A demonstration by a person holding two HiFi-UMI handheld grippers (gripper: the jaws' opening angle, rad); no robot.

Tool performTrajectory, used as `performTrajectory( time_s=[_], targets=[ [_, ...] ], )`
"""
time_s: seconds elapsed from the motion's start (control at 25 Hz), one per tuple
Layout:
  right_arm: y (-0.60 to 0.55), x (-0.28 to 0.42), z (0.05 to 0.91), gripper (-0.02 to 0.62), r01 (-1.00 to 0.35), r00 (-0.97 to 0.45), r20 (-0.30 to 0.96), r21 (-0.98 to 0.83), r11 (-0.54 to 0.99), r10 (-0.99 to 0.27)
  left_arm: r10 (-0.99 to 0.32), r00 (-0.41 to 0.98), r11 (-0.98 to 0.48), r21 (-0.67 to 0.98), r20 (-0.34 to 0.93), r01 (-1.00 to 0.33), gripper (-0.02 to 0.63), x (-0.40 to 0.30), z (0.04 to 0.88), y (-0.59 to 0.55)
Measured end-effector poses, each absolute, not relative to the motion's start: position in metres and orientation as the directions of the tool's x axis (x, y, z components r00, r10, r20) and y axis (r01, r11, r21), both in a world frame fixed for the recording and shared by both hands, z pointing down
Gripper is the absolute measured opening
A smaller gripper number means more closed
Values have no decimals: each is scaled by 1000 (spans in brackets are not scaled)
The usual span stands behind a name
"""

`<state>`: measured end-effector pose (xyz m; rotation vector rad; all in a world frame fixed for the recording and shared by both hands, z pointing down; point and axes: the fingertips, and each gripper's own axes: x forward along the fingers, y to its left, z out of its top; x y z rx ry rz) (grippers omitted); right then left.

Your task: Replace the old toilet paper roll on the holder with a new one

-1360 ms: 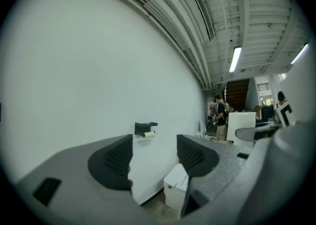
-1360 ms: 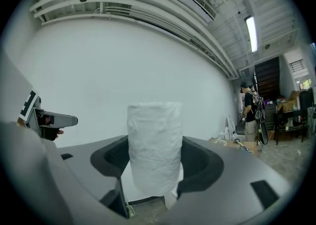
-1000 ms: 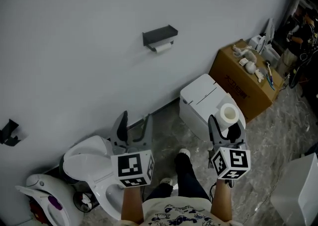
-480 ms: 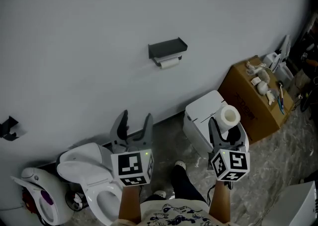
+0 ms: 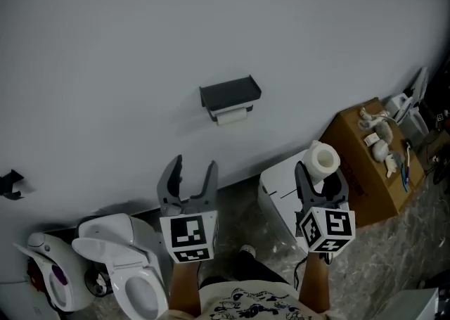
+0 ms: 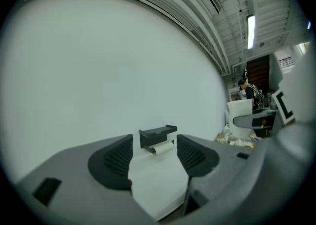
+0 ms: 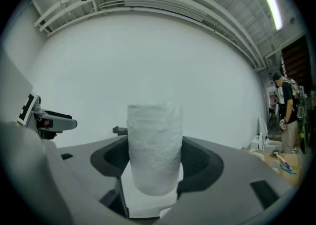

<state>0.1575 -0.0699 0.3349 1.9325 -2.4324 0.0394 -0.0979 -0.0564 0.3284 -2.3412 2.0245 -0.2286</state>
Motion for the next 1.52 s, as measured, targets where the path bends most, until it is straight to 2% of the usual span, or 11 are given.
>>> performTrajectory(
  time_s=[0.44, 1.04, 1.24, 1.52],
  targets=[
    [-139, 185, 345, 305, -964, -264, 58, -9, 264, -963, -990, 82, -104, -208, 113, -973, 264, -75, 335, -115],
    [-193, 163, 350, 305, -970, -241, 78, -29, 240, -967, -976, 137, -183, -298, 170, -937, 264, -77, 343, -181],
    [-202, 159, 353, 305, -971, -239, 86, -24, 238, -967, -971, 105, -189, -422, 214, -887, 264, -75, 360, -191],
    [-209, 160, 358, 305, -974, -226, 101, -19, 226, -969, -960, 76, -238, -649, 268, -723, 264, -63, 376, -202]
  ],
)
